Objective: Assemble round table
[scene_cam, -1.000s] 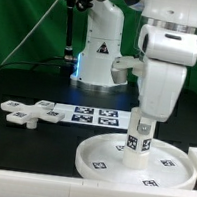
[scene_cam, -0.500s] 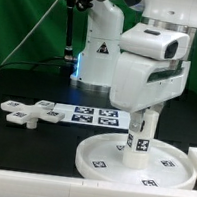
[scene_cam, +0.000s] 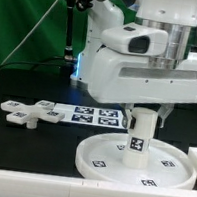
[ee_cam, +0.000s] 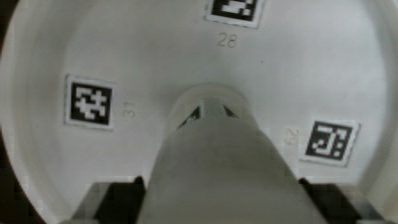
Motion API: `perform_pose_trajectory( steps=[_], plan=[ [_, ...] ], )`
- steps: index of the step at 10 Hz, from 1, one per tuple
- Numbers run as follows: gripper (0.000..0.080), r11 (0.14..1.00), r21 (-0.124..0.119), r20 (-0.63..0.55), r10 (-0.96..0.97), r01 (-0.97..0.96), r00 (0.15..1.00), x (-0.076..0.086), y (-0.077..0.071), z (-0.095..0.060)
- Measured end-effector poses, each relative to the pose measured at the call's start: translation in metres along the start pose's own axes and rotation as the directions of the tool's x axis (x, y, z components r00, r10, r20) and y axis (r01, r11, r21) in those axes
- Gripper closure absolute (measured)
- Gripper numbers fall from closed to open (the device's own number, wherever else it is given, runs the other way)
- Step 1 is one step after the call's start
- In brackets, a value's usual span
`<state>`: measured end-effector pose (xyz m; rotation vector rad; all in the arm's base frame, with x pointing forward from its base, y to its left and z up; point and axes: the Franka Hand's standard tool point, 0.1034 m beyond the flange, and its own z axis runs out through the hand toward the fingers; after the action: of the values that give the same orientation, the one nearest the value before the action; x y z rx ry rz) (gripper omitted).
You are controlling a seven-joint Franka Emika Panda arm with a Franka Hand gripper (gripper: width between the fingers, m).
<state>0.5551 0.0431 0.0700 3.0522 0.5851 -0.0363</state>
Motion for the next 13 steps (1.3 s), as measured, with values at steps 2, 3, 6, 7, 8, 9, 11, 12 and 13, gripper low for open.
perform_pose_trajectory(
  steps=[2,3,6,7,8,9,11,12,13],
  plan=[
    [0.0393,0.976,0.011,-0.001,0.217,-0.217,0.976,0.0000,-0.0003,0.0000],
    [0.0393,0.960,0.011,-0.001,0.281,-0.281,0.960,0.0000,-0.0002,-0.0001],
    [0.0393,0.885,0.020,0.003,0.466,-0.466,0.885,0.0000,0.0001,-0.0001],
    [0.0393,0.857,0.021,0.005,0.514,-0.514,0.858,0.0000,0.0001,-0.0001],
    [0.0393,0.825,0.026,0.008,0.564,-0.564,0.826,0.0000,0.0002,0.0000],
    [0.0393,0.726,0.044,0.021,0.686,-0.687,0.727,-0.0005,0.0012,0.0001],
    [0.0393,0.550,0.065,0.049,0.832,-0.833,0.553,-0.0013,0.0021,0.0009],
    [0.0393,0.446,0.080,0.063,0.890,-0.891,0.451,-0.0008,0.0034,0.0011],
    [0.0393,0.367,0.089,0.072,0.925,-0.926,0.373,-0.0001,0.0042,0.0011]
  ],
)
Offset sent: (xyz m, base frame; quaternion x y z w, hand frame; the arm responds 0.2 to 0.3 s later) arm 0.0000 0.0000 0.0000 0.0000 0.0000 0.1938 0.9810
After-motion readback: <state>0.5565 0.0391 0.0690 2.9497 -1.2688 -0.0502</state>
